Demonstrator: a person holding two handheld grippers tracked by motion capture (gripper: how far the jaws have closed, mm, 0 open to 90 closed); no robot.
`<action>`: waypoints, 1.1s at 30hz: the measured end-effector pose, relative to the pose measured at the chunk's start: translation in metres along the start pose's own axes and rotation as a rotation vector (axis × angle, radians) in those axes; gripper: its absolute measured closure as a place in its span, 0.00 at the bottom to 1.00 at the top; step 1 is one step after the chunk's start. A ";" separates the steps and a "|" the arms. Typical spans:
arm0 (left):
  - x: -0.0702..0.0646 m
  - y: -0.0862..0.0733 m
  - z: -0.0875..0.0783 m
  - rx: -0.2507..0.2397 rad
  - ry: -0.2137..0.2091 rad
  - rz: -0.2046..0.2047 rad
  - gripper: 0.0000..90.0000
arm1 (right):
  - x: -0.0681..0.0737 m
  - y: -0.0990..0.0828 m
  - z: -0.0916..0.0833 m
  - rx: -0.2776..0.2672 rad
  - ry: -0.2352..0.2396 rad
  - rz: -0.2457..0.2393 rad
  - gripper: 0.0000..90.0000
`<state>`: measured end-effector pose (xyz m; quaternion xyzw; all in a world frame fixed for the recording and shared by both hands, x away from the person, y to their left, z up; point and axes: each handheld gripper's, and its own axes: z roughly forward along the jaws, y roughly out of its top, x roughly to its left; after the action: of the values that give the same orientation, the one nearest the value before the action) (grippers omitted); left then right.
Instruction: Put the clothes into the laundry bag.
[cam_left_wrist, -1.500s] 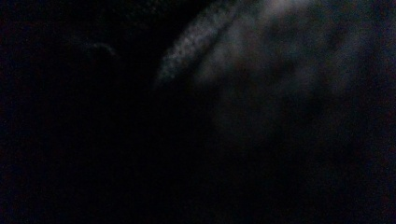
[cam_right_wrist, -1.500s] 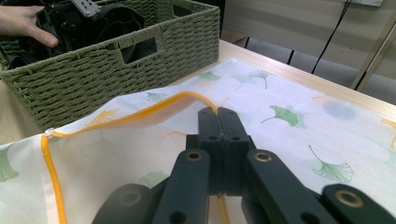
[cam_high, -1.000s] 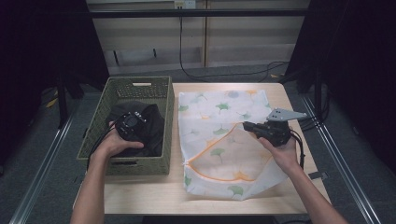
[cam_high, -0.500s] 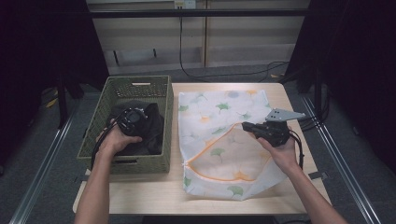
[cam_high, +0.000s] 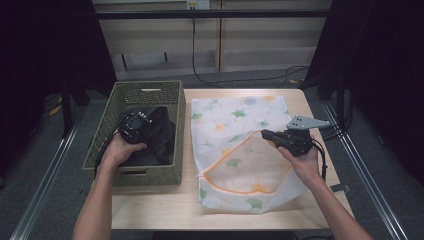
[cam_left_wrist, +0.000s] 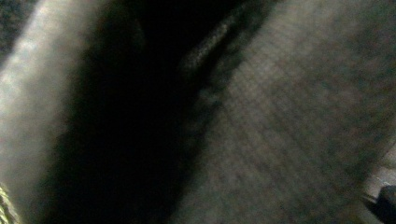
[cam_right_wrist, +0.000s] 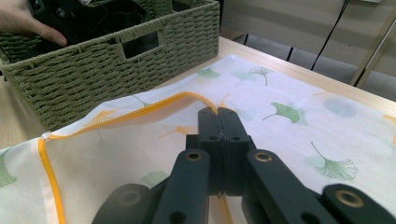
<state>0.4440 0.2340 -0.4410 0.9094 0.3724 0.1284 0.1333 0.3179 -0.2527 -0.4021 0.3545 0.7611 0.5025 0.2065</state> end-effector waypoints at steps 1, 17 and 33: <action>0.000 -0.001 0.000 -0.013 -0.002 -0.016 0.70 | 0.000 0.000 0.000 -0.001 0.001 0.000 1.00; 0.015 -0.021 -0.037 -0.295 -0.019 -0.174 0.72 | 0.001 0.000 0.003 0.003 0.007 0.000 1.00; 0.018 -0.029 -0.087 -0.585 -0.034 -0.255 0.73 | 0.001 0.002 0.004 -0.005 0.012 0.000 1.00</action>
<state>0.4091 0.2795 -0.3672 0.7806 0.4286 0.1968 0.4103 0.3206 -0.2497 -0.4018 0.3509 0.7609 0.5067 0.2028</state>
